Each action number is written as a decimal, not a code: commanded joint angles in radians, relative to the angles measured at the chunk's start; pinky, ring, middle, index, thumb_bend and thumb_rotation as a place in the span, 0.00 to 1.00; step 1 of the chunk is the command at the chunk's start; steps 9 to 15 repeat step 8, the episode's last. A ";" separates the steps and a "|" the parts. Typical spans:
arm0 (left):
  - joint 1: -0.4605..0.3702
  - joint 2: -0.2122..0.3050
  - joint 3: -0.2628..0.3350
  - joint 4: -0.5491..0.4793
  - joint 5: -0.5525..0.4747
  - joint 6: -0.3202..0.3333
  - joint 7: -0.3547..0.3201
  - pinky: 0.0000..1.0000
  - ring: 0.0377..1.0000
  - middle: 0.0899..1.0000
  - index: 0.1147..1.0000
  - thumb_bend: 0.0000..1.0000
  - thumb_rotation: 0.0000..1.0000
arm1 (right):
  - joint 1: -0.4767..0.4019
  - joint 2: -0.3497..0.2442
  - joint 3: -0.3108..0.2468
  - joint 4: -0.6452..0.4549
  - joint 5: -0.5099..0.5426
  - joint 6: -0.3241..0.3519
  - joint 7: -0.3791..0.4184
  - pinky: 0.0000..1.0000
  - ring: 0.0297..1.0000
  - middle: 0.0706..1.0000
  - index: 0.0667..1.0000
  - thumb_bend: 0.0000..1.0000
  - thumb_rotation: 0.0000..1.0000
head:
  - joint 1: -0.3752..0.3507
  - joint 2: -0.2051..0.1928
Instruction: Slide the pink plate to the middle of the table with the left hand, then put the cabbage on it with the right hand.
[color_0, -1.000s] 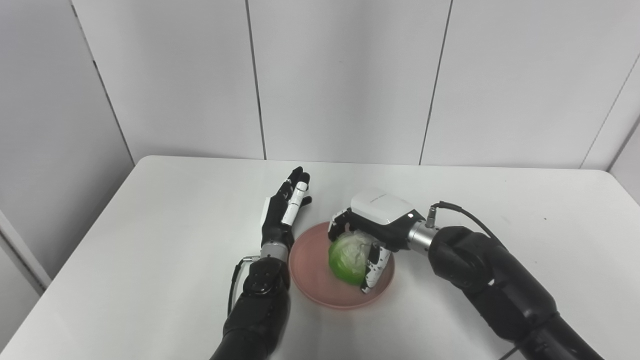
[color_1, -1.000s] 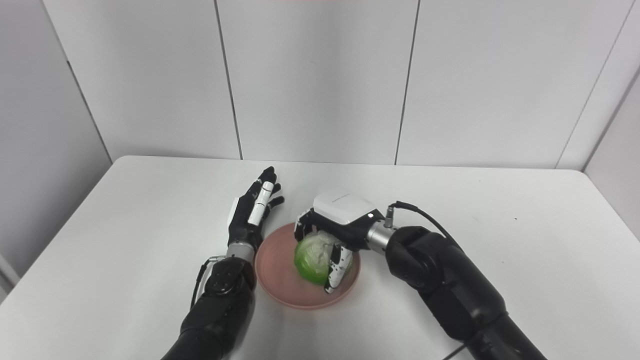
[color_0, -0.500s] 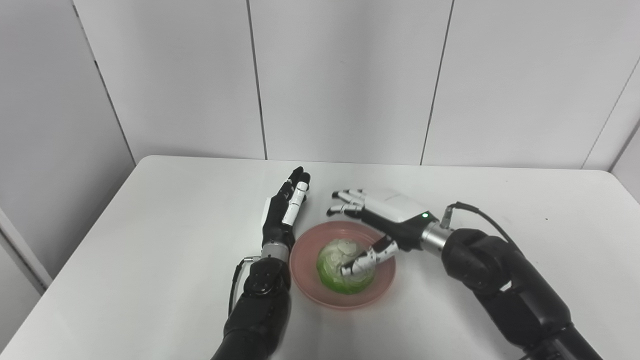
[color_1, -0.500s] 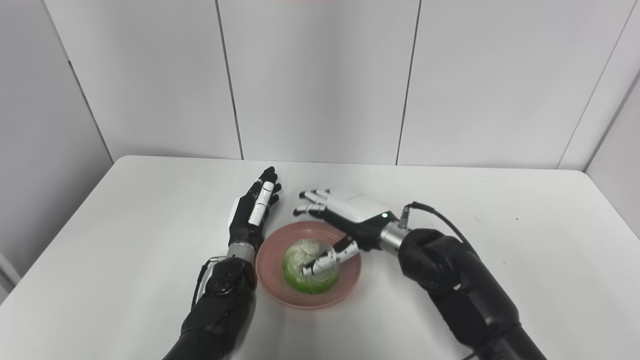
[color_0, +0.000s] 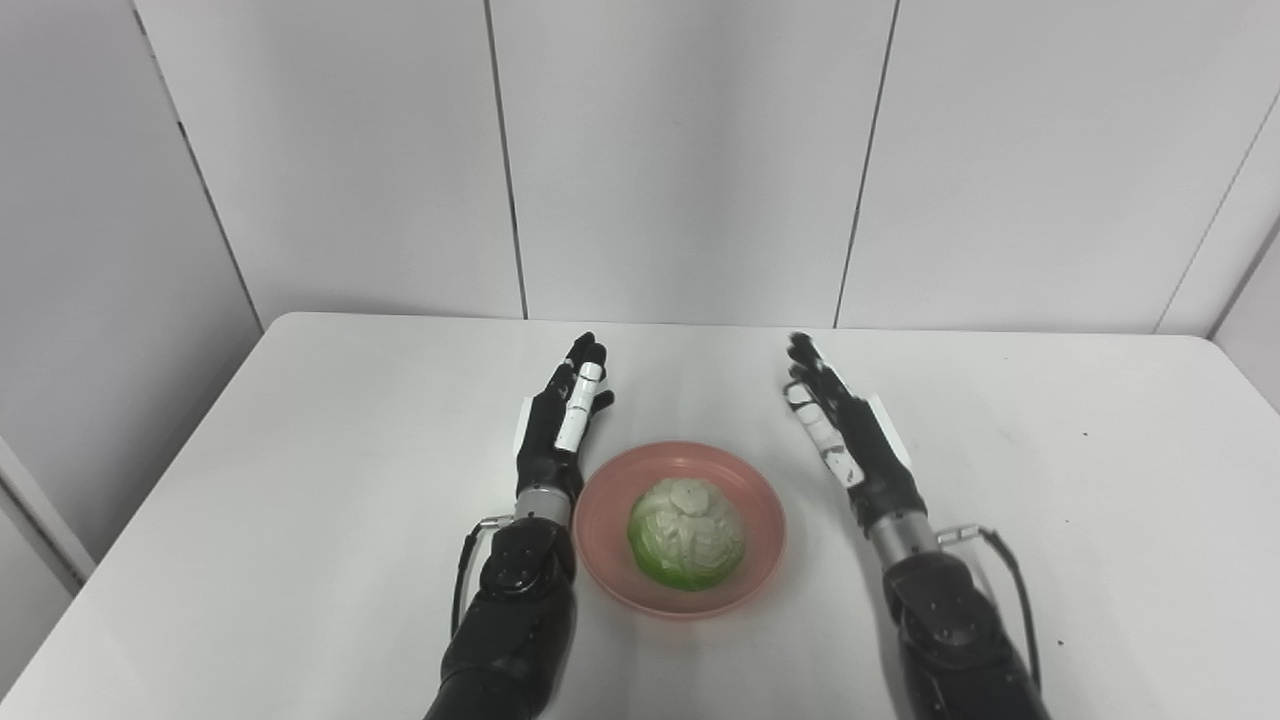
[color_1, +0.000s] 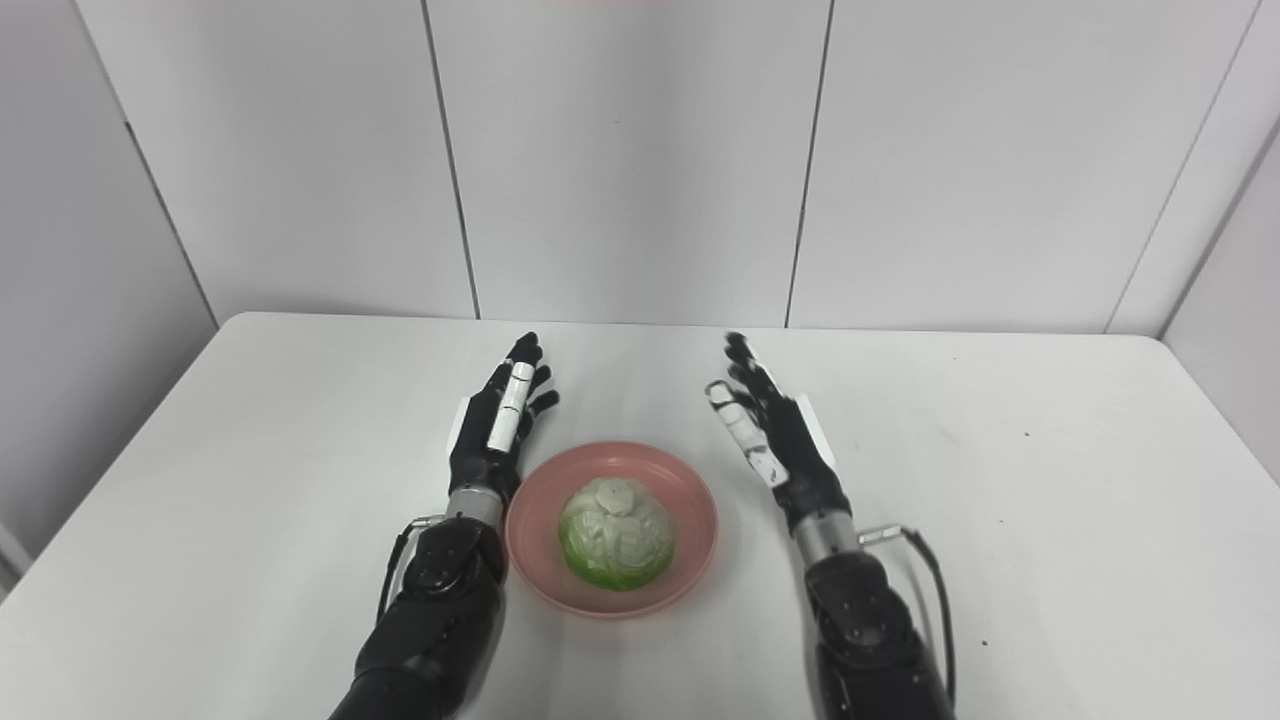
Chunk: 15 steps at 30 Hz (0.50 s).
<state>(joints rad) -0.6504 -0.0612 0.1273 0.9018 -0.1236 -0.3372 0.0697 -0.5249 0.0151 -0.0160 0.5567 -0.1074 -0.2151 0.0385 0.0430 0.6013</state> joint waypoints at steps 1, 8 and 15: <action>0.081 -0.006 0.002 0.034 0.007 0.009 0.021 0.87 0.92 0.94 0.85 0.78 0.77 | -0.032 0.031 -0.023 0.022 0.051 0.001 -0.025 0.94 0.92 0.95 0.97 0.82 1.00 | -0.003 0.001; 0.094 -0.025 -0.015 -0.019 0.047 0.017 0.084 0.92 0.93 0.93 0.89 0.80 0.82 | -0.007 0.073 -0.040 0.151 0.095 0.000 -0.066 1.00 0.95 0.96 1.00 0.81 1.00 | -0.016 0.006; 0.094 -0.025 -0.015 -0.019 0.047 0.017 0.084 0.92 0.93 0.93 0.89 0.80 0.82 | -0.007 0.073 -0.040 0.151 0.095 0.000 -0.066 1.00 0.95 0.96 1.00 0.81 1.00 | -0.016 0.006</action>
